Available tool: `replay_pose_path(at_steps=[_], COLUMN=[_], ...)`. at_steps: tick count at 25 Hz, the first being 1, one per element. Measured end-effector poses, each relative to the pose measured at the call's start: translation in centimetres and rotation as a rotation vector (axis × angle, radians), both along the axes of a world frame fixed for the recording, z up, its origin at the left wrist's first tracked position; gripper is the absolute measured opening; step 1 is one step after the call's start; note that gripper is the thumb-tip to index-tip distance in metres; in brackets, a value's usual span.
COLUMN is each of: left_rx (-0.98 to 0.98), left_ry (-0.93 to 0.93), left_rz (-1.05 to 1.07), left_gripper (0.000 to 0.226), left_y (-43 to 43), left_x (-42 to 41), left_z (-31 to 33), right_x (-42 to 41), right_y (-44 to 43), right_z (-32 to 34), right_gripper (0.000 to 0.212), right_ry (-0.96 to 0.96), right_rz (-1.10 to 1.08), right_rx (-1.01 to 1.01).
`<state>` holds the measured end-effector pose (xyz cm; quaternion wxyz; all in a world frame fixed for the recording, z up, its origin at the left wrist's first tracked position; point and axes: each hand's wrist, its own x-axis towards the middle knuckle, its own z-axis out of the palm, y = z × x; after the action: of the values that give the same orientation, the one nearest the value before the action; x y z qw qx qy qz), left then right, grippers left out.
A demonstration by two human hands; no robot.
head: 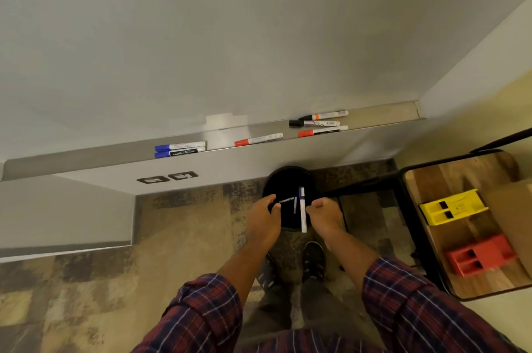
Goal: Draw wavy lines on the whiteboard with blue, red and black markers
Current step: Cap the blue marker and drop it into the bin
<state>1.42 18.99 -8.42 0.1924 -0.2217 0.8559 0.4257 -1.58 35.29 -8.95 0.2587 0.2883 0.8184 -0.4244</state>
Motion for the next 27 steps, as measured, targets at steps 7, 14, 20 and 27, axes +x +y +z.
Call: replay_pose_path(at_steps=[7, 14, 20, 27], left_rx=[-0.142, -0.314, -0.397, -0.456], left_ry=[0.058, 0.163, 0.251, 0.328], left_rz=[-0.157, -0.337, -0.457, -0.427], left_gripper=[0.052, 0.063, 0.064, 0.064], left_y=[-1.9, -3.2, -4.3, -5.4], left_x=[-0.2, 0.2, -1.1, -5.1], left_z=[0.4, 0.8, 1.9, 4.1], right_x=[0.0, 1.1, 0.9, -4.1], right_y=[0.4, -1.7, -3.3, -2.3], right_z=[0.5, 1.6, 3.8, 6.6], right_gripper=[0.030, 0.053, 0.056, 0.054], right_ry=[0.012, 0.201, 0.339, 0.445], right_rz=[0.049, 0.290, 0.421, 0.571], right_rx=[0.039, 0.180, 0.292, 0.430])
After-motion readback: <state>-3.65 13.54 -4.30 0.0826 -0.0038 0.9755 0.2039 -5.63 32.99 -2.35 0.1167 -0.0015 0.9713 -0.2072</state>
